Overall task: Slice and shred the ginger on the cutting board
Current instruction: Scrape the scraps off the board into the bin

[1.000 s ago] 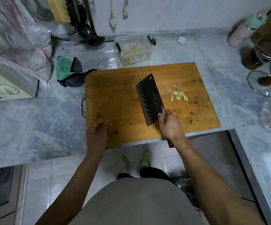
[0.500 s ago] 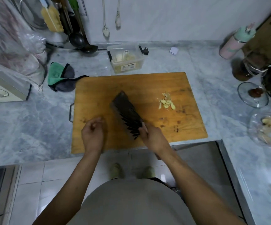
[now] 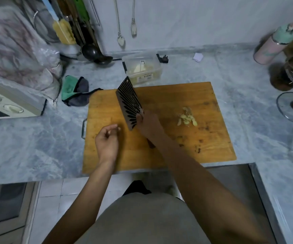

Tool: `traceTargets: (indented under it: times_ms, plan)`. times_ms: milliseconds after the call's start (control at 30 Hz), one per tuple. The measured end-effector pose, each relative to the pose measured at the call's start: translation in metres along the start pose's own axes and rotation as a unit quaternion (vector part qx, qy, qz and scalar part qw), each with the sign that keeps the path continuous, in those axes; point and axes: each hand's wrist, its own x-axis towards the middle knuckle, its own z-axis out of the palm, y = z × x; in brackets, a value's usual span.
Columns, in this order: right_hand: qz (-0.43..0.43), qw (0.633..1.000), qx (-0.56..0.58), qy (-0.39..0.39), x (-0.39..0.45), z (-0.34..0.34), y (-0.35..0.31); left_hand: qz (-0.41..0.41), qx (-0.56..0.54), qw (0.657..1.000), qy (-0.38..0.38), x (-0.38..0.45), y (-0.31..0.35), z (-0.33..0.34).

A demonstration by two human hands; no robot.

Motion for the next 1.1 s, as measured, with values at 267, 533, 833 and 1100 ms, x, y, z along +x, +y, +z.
traceTargets:
  times_ms: [267,533,833,1100]
  plan:
    - [0.125,0.984,0.075,0.106,-0.026,-0.022,0.046,0.041,0.072,0.995,-0.057,0.054,0.012,0.008]
    - [0.137,0.976,0.028,0.165,-0.045,-0.042,0.052,0.076,0.085,0.985,-0.129,0.056,0.014,0.053]
    - [0.125,0.985,0.043,0.113,-0.076,-0.045,0.094,0.105,0.090,0.970,-0.200,0.034,0.017,0.092]
    - [0.047,0.984,-0.018,0.173,-0.089,-0.114,0.131,0.188,0.196,0.951,-0.151,0.008,-0.024,0.095]
